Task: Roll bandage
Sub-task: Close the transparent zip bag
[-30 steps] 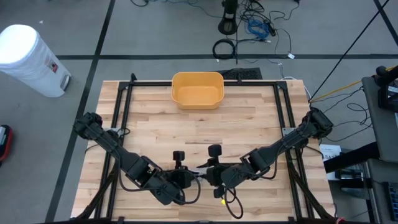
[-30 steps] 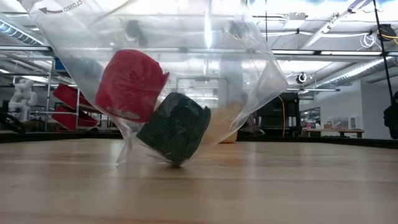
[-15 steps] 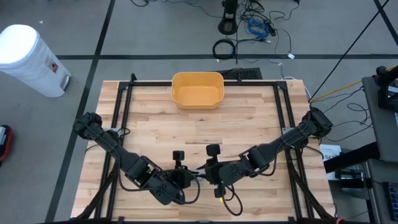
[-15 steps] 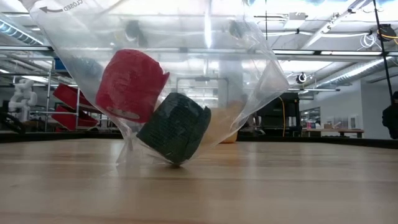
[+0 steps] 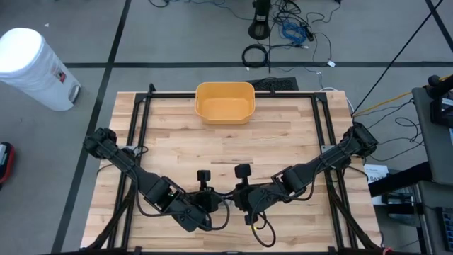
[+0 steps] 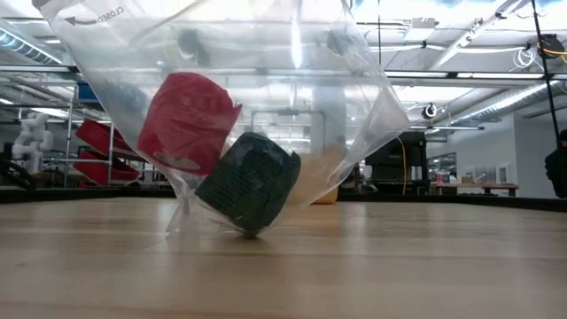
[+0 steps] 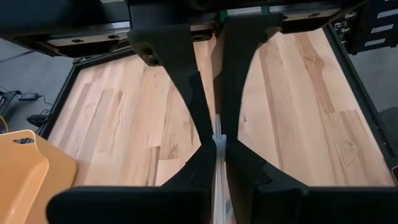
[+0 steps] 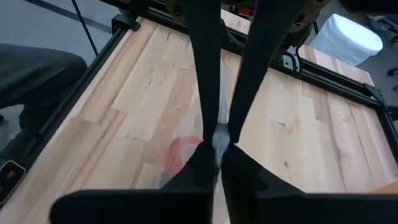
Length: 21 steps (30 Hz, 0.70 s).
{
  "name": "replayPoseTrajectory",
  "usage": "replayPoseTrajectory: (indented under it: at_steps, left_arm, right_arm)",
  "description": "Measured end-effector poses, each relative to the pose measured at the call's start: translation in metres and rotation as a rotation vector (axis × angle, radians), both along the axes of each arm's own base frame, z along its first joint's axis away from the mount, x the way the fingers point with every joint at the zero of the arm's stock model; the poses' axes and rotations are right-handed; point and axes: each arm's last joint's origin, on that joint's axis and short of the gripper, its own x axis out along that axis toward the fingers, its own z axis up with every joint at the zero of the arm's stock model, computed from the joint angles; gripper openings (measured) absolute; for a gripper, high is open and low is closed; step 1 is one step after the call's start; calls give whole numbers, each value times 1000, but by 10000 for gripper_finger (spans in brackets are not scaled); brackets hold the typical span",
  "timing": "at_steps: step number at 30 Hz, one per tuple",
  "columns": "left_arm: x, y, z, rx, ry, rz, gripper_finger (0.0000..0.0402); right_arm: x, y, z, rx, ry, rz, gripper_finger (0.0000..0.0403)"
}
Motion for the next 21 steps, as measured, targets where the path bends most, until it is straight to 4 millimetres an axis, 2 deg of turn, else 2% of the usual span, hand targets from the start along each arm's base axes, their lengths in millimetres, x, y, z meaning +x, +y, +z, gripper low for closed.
replayPoseTrajectory:
  at_steps: [21]
  left_arm:
    - [-5,-3,-2,24,27,-12,29]
  right_arm:
    - [-2,6,1,-71,-20,31,0]
